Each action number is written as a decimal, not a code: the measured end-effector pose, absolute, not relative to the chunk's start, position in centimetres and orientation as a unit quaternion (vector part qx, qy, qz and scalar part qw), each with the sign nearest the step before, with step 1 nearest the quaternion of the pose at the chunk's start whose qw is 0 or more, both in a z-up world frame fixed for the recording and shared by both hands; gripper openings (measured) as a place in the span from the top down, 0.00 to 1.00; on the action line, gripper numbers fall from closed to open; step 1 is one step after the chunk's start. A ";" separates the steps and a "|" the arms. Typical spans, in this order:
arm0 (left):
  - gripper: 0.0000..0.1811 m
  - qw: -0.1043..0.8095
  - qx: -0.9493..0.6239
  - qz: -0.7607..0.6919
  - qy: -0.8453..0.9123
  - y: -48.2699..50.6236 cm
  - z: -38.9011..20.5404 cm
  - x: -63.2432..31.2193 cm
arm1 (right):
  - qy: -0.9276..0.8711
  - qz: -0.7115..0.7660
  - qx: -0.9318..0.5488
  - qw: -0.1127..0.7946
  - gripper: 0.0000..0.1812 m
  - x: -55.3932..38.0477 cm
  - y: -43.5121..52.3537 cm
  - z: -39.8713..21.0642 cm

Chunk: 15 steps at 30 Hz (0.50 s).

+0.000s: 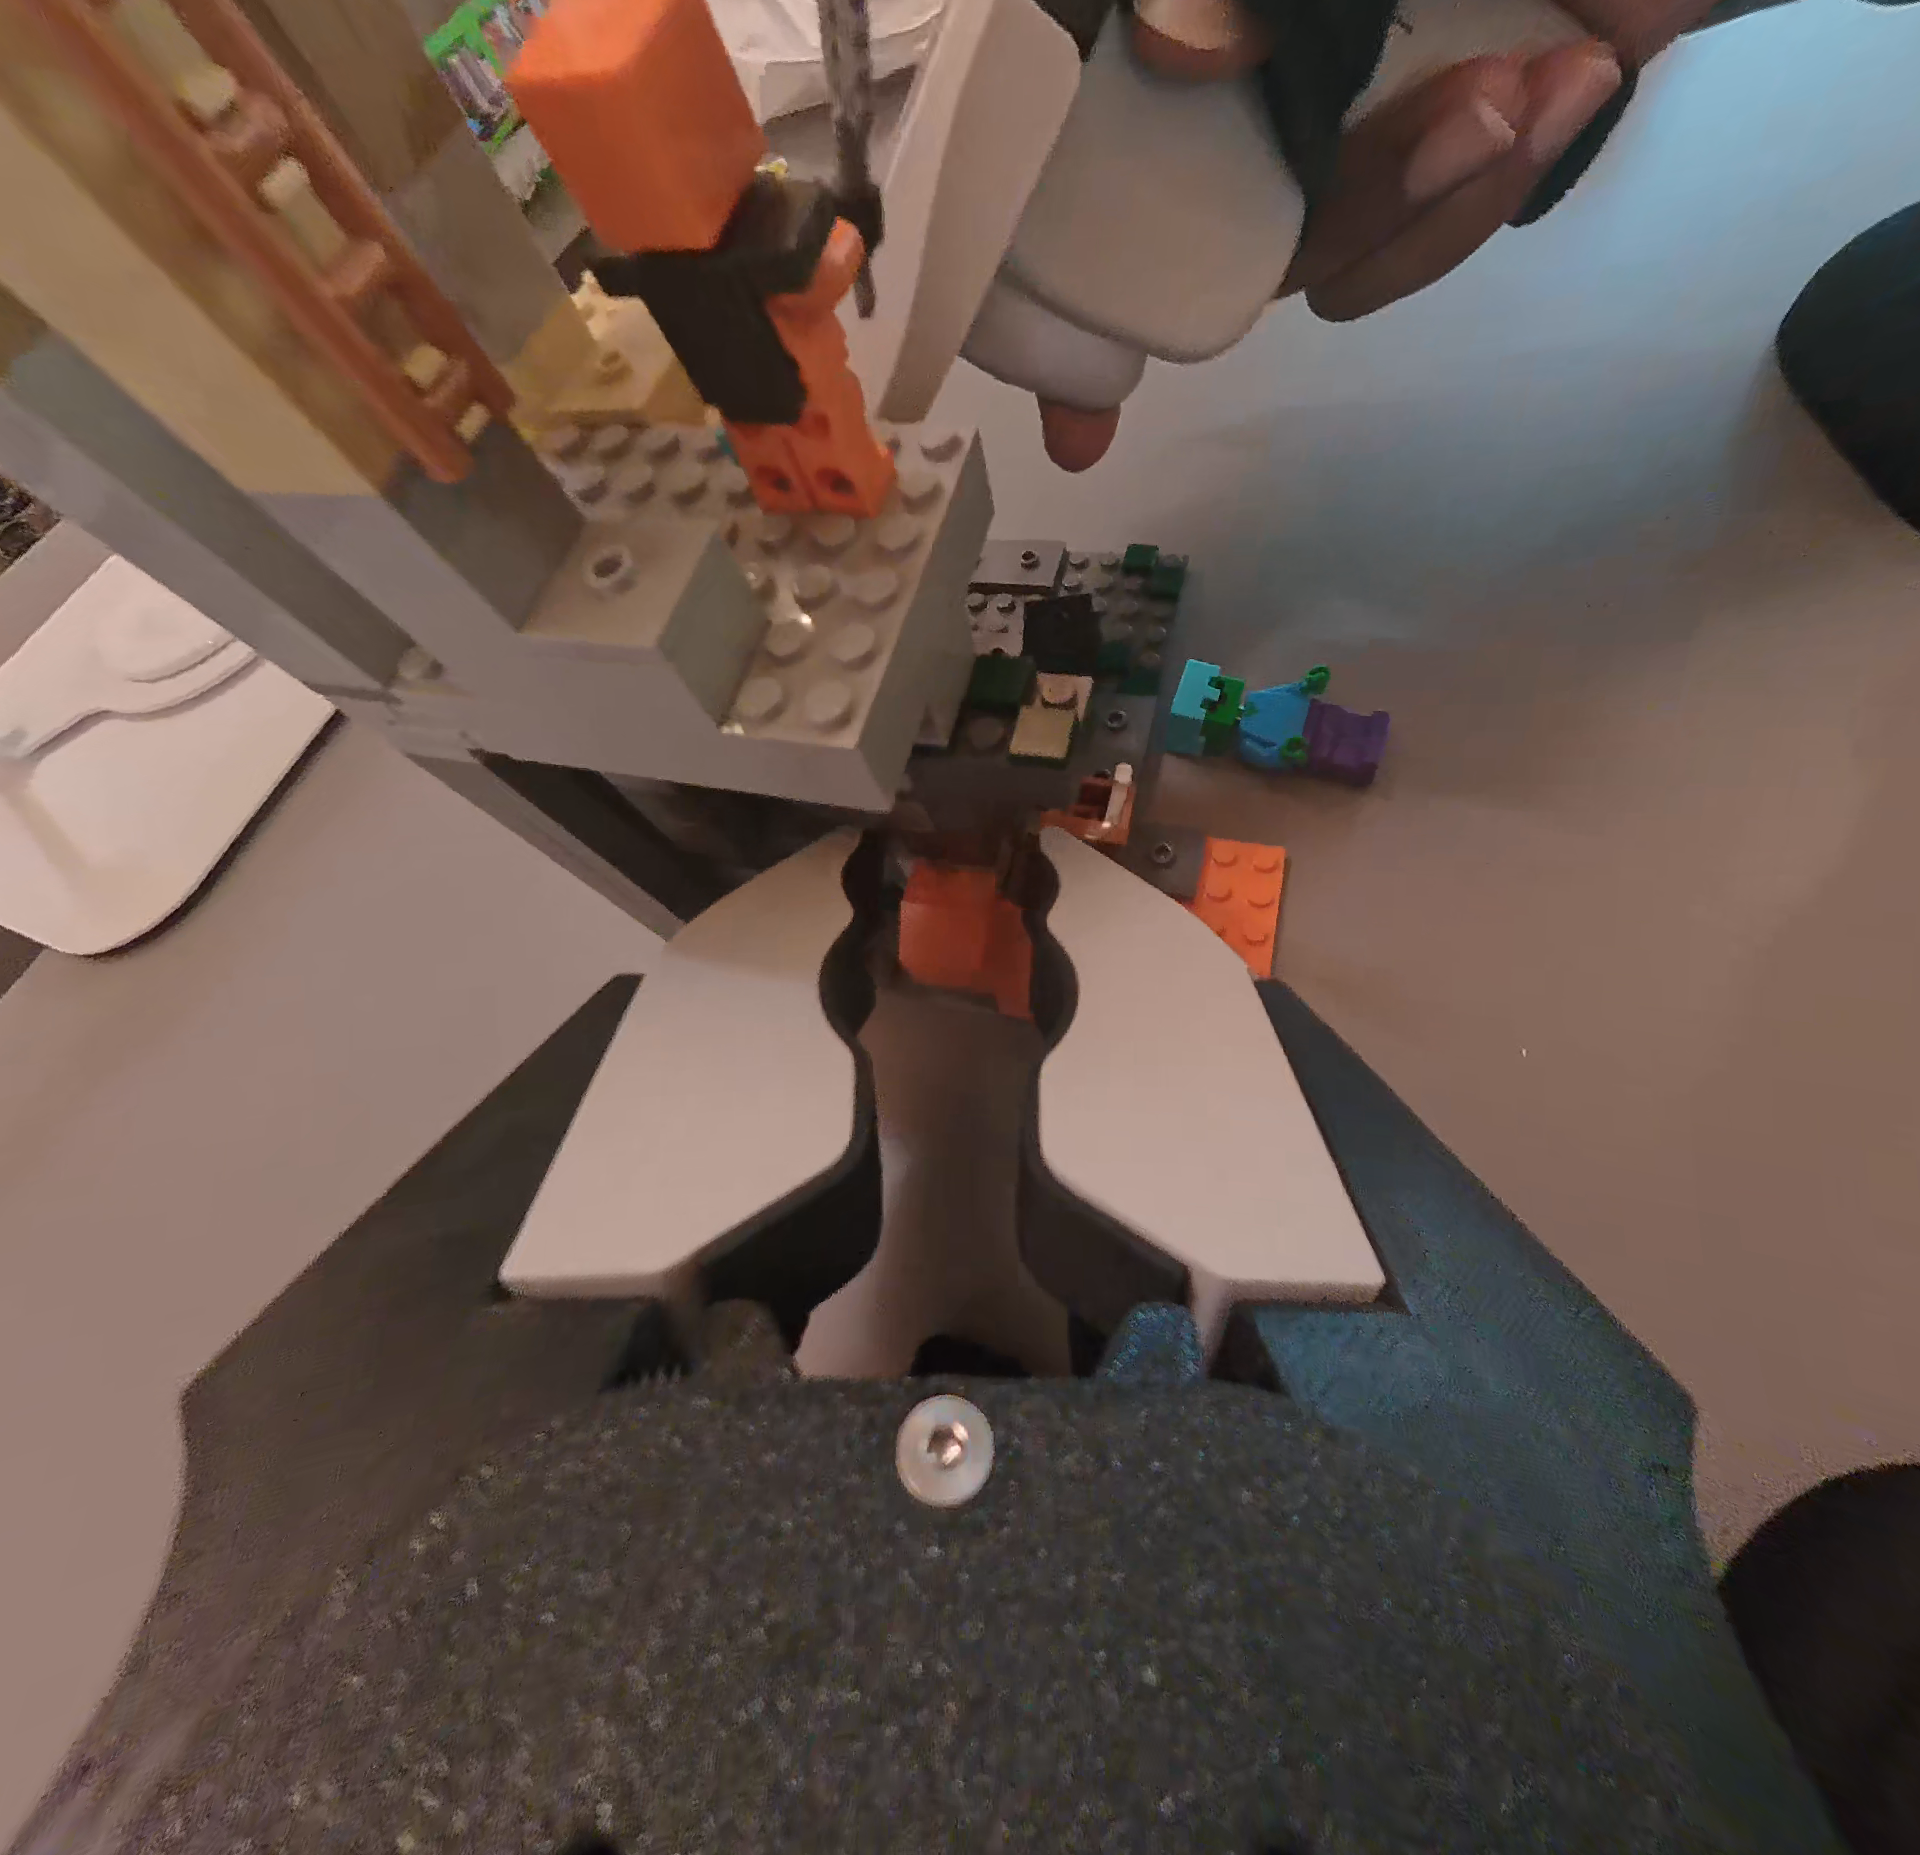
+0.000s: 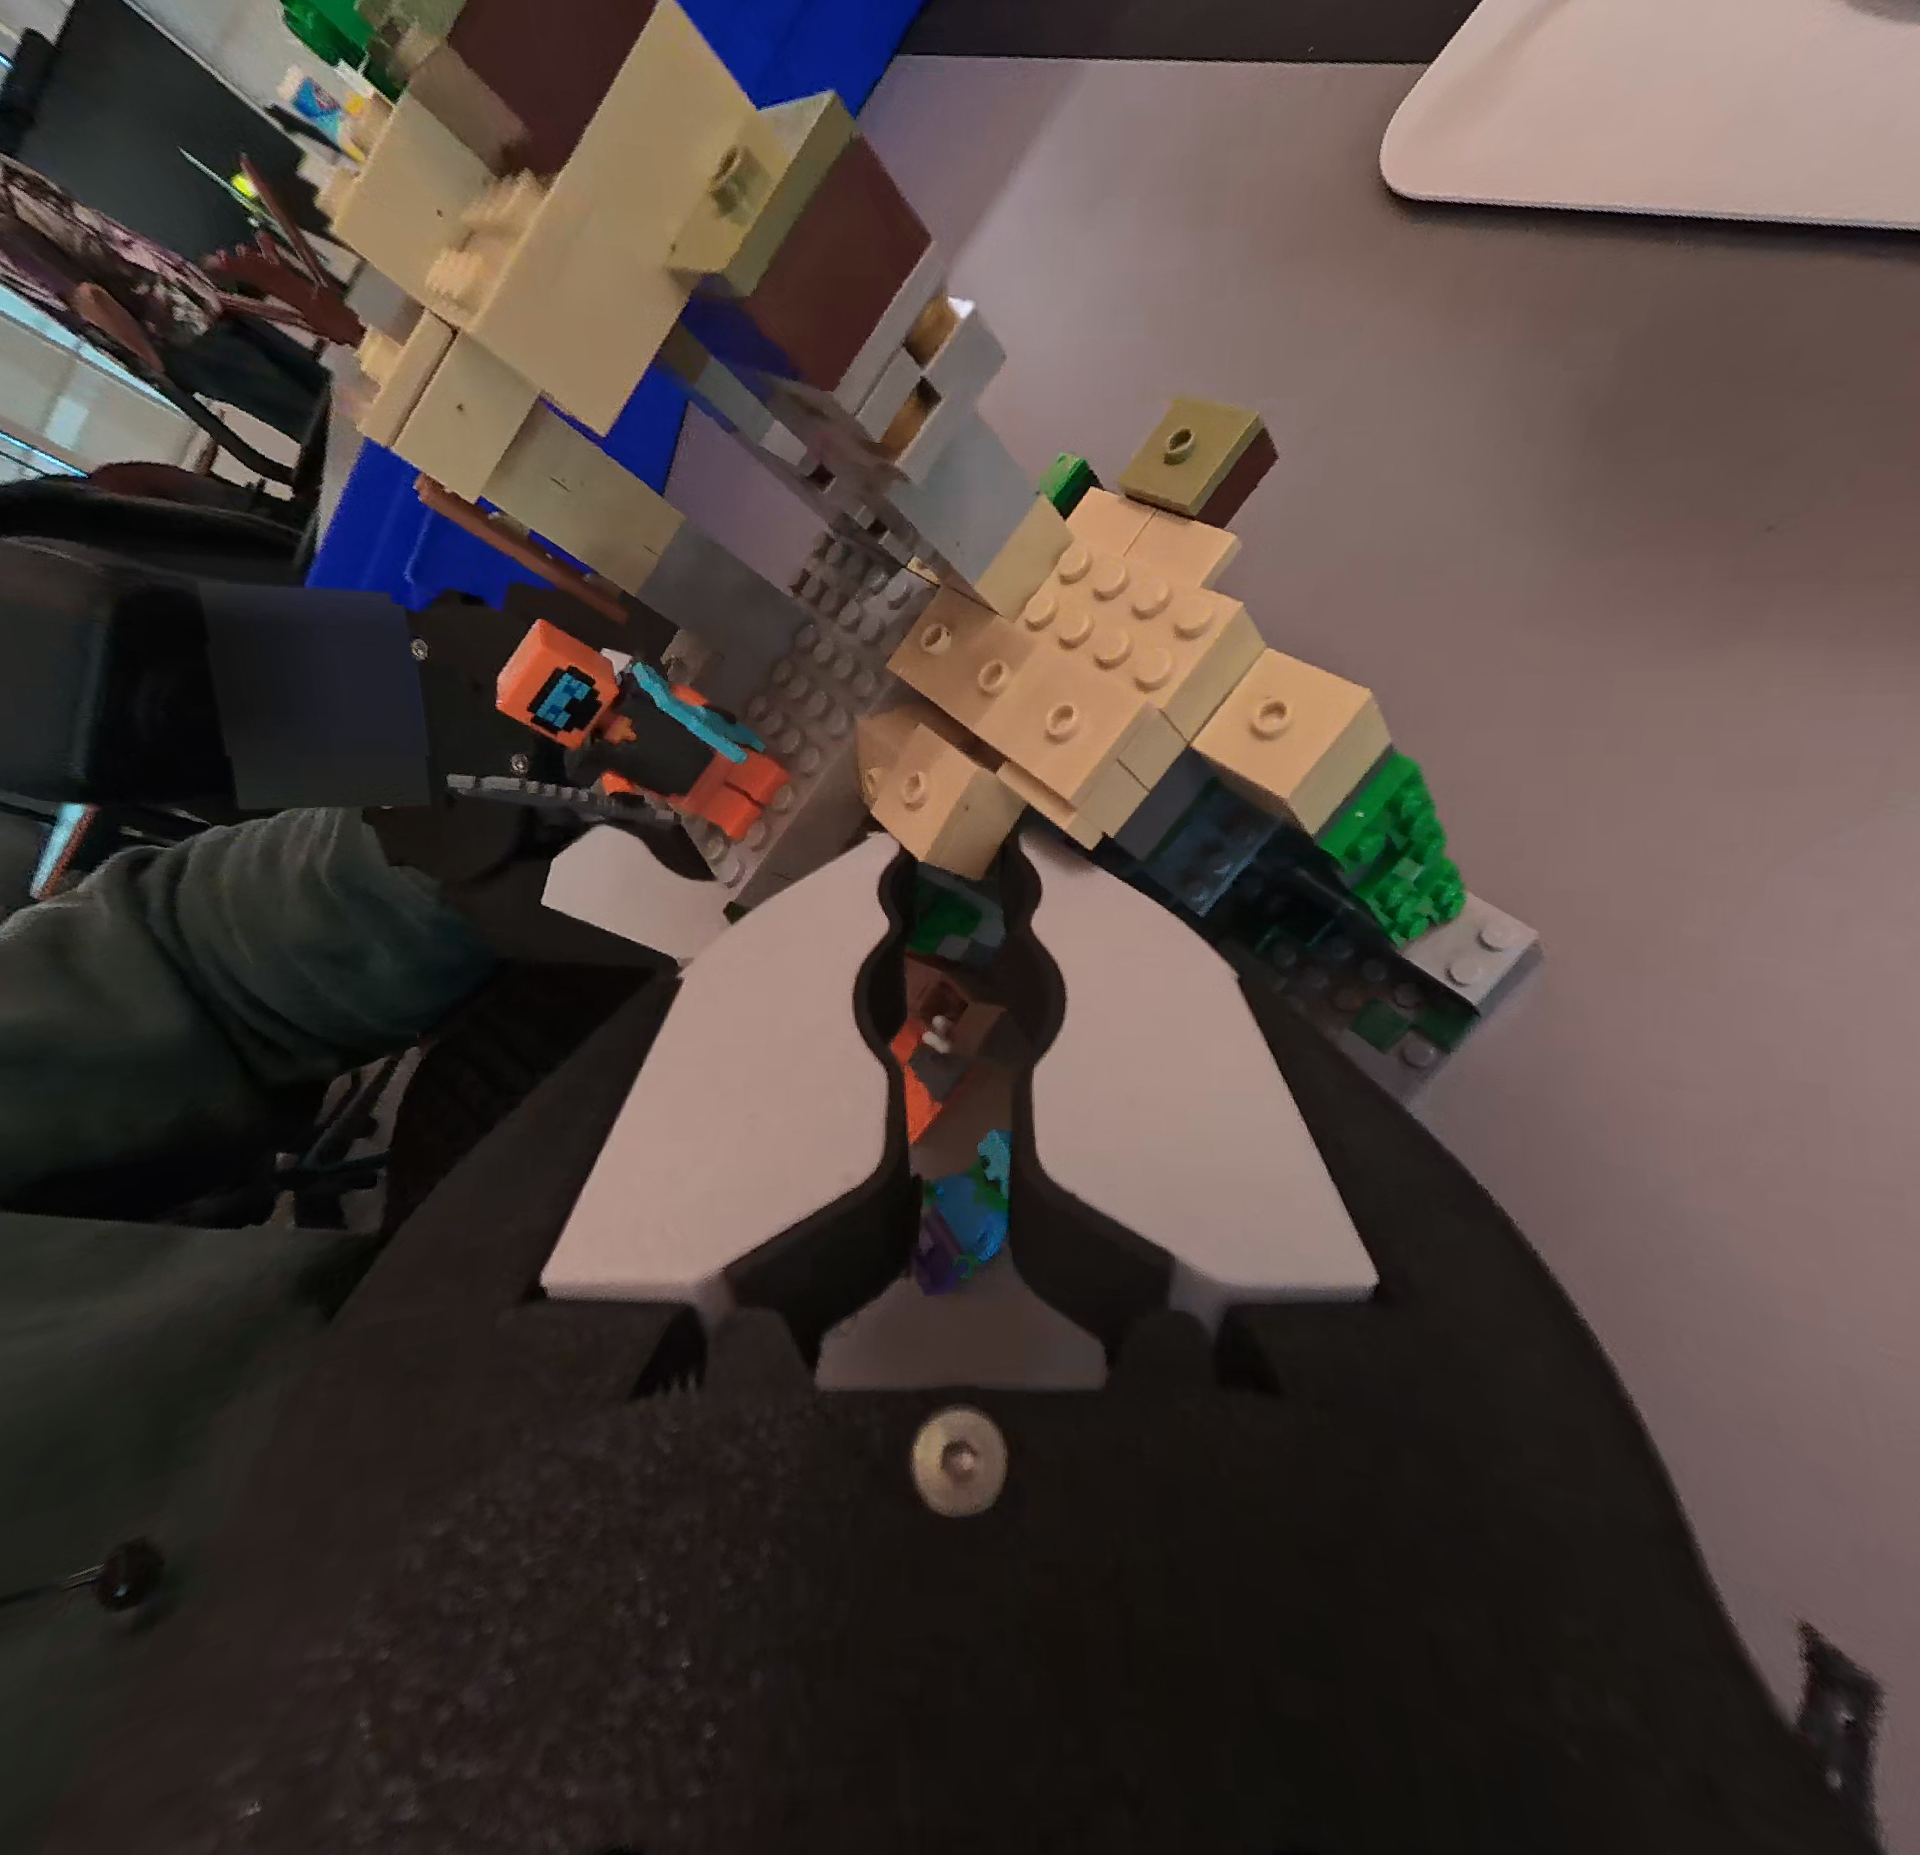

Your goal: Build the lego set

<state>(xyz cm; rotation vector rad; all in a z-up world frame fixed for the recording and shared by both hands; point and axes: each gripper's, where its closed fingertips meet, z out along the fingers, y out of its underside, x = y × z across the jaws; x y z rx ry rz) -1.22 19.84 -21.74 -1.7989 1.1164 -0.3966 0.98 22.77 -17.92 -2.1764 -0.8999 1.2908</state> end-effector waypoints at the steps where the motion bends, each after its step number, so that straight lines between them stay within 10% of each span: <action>1: 0.87 0.477 -0.736 -0.163 0.452 20.0 -21.6 -1.2 | -0.329 0.461 -0.791 0.232 0.92 1.1 22.9 -18.0; 15: 0.87 0.486 -0.740 -0.168 0.434 20.1 -21.2 -1.2 | -0.255 0.514 -0.793 0.204 0.92 0.7 23.0 -17.0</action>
